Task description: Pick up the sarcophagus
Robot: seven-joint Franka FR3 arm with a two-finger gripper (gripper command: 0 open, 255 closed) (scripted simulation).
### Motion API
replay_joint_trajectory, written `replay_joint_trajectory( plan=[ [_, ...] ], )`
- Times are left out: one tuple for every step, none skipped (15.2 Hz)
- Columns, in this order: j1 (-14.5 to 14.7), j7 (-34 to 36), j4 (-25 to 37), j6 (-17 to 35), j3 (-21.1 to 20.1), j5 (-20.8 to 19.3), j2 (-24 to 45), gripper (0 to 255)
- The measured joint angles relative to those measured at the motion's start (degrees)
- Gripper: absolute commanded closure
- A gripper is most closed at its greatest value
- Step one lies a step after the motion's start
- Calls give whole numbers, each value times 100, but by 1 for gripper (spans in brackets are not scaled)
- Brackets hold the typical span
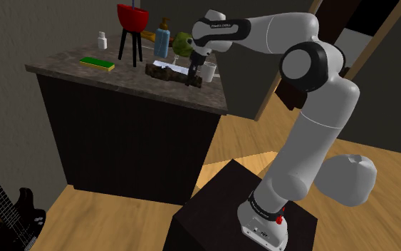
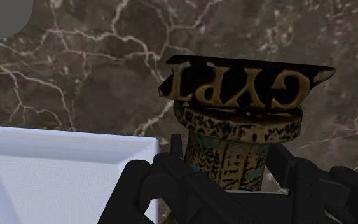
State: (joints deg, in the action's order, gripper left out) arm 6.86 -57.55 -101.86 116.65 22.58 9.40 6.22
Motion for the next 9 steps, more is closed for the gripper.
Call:
replay_joint_trajectory(
  plan=[
    [-3, 10, 86, -81, 2, -4, 3, 255],
    [0, 27, 131, -156, 4, -24, -30, 255],
    [1, 43, 204, -235, 4, -33, -38, 255],
    [-2, 51, 289, -315, 6, -35, -33, 255],
    [-1, 66, 357, -394, 7, -45, -45, 255],
    [-3, 75, 439, -469, 8, -47, -39, 255],
    [-8, 78, 516, -541, 11, -47, -33, 255],
    [-7, 93, 586, -622, 12, -57, -46, 255],
    [-7, 100, 646, -675, 12, -58, -41, 255]
  ],
)
